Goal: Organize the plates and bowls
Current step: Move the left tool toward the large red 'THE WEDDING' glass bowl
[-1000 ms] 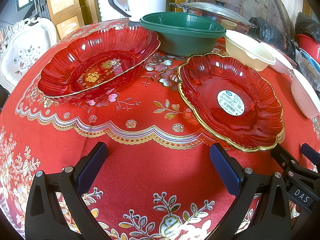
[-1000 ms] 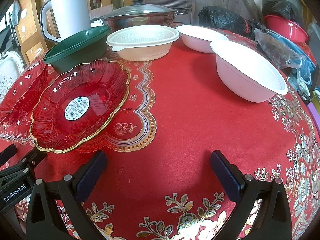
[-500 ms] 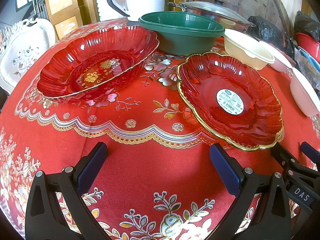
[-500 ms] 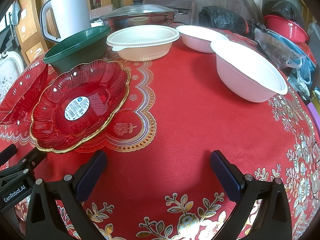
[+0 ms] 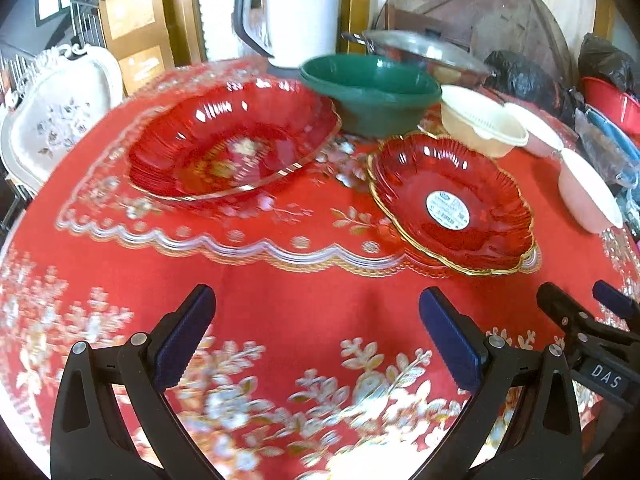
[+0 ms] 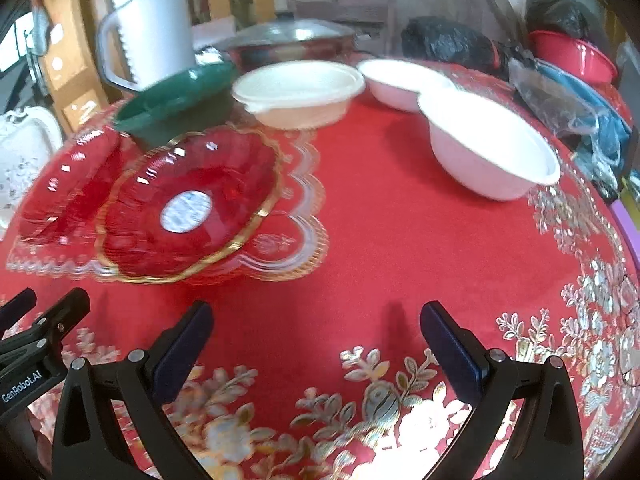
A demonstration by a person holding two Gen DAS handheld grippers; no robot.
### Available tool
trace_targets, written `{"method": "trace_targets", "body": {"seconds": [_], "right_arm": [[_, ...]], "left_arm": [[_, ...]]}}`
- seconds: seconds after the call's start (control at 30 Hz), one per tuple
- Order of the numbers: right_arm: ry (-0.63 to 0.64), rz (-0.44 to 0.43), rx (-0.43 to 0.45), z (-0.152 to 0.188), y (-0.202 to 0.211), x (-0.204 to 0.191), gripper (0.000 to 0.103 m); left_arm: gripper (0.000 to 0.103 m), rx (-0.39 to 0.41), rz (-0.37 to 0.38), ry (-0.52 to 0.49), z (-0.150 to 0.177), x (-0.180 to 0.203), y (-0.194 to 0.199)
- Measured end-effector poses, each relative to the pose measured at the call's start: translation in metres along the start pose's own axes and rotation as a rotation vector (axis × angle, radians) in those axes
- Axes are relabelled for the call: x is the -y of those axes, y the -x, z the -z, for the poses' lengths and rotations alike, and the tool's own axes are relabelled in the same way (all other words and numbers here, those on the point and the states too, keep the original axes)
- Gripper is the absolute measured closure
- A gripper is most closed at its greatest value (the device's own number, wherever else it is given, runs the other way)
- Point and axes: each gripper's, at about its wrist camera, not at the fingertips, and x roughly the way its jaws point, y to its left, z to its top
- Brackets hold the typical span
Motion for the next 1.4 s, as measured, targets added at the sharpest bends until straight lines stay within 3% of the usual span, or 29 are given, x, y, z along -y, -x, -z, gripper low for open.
{"method": "trace_targets", "body": {"seconds": [0.33, 0.8, 1.17, 1.4], "right_arm": [[0.107, -0.085, 0.042, -0.016, 0.027, -0.045, 0.000], [0.239, -0.223, 0.102, -0.044, 0.036, -0.113, 0.000], [0.299, -0.319, 0.057, -0.079, 0.015, -0.158, 0.000], [0.313, -0.356, 0.004, -0.106, -0.011, -0.178, 0.000]], "left_arm": [[0.000, 0.076, -0.090, 0.069, -0.013, -0.057, 0.029], [0.000, 0.108, -0.197, 0.128, -0.023, -0.111, 0.029], [0.000, 0.082, -0.206, 0.130, -0.046, -0.137, 0.001], [0.000, -0.002, -0.146, 0.159, -0.072, -0.159, -0.032]]}}
